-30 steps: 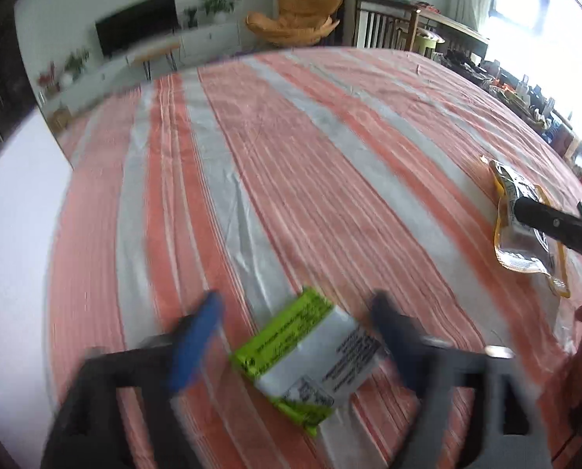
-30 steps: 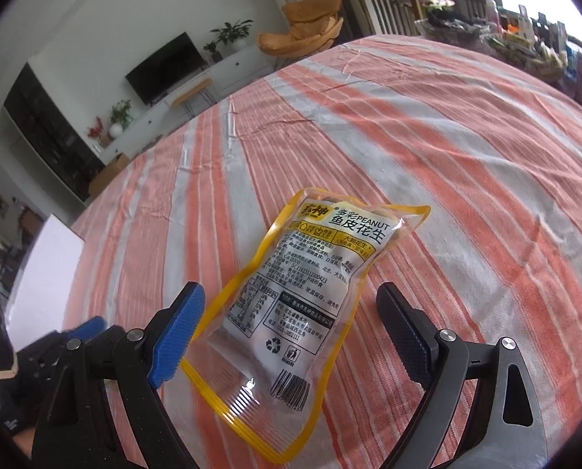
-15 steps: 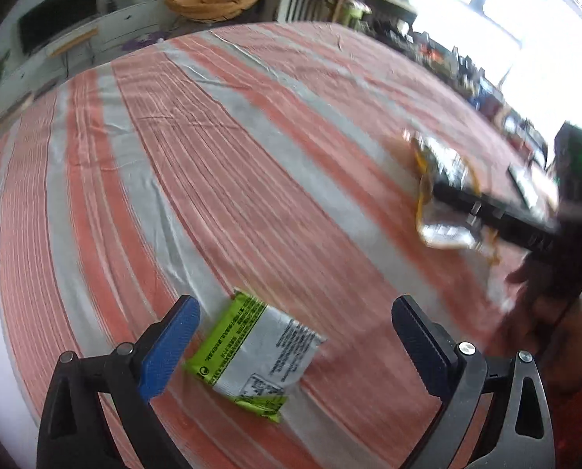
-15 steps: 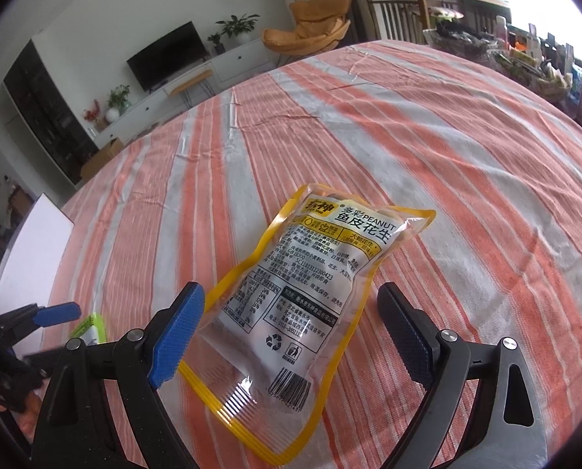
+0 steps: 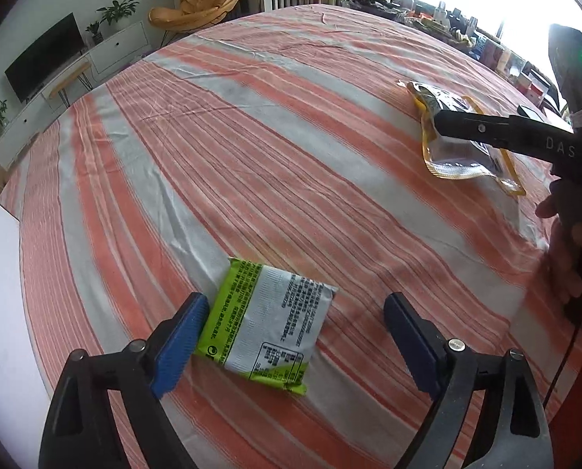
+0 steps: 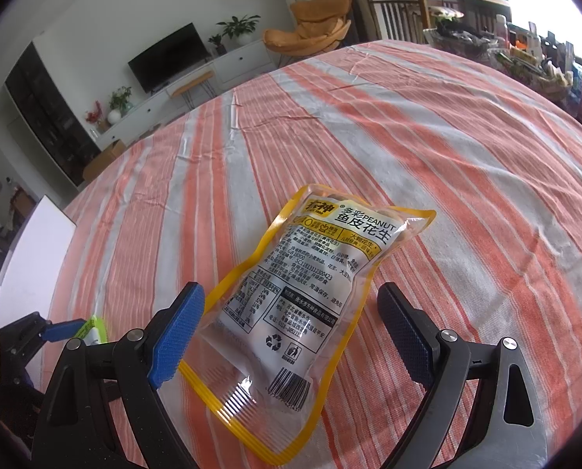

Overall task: Organize snacks
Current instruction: 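Grasp the green packet with the left gripper while the right gripper grasps the peanut bag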

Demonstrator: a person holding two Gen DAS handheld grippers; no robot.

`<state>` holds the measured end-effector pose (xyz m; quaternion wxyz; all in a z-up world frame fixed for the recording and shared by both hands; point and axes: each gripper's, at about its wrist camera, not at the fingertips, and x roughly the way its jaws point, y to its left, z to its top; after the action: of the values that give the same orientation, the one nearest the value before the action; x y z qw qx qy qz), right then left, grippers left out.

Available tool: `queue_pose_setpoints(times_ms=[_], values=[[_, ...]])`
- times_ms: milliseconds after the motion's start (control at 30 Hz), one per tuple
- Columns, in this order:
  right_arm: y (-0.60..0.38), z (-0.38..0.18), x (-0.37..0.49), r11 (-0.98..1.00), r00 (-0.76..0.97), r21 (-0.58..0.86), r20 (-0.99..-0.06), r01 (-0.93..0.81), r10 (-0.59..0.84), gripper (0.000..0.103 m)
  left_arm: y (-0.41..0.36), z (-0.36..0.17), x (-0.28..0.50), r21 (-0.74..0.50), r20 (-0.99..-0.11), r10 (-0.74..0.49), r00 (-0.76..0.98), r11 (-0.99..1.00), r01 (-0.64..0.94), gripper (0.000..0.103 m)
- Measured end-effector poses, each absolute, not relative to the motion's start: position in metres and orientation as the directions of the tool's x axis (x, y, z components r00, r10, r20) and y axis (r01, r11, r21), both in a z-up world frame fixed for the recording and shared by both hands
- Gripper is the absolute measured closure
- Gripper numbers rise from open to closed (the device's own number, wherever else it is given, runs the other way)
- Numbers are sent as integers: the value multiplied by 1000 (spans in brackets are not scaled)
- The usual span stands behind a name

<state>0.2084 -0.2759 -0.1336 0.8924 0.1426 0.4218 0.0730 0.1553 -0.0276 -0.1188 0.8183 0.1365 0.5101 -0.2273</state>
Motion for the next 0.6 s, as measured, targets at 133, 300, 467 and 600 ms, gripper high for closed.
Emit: queue_pose_setpoints(times_ms=[133,300,467,600], values=[[-276,-134,208,948,634,319,-731,-10,253,11,-31,-117,150,-11,-906,-238,349,839,544,18],[-275,-133,209,943,633,332,-728,-11,264,11,-32,-111,145,-4,-896,-239,374,847,532,53],[-284,-132,208,925,626,381,-719,-7,301,12,-25,-110,141,3,-888,-203,413,895,447,54],[-306,-132,200,852,622,523,-676,29,394,12,-9,-98,137,-55,-858,-226,460,933,356,54]])
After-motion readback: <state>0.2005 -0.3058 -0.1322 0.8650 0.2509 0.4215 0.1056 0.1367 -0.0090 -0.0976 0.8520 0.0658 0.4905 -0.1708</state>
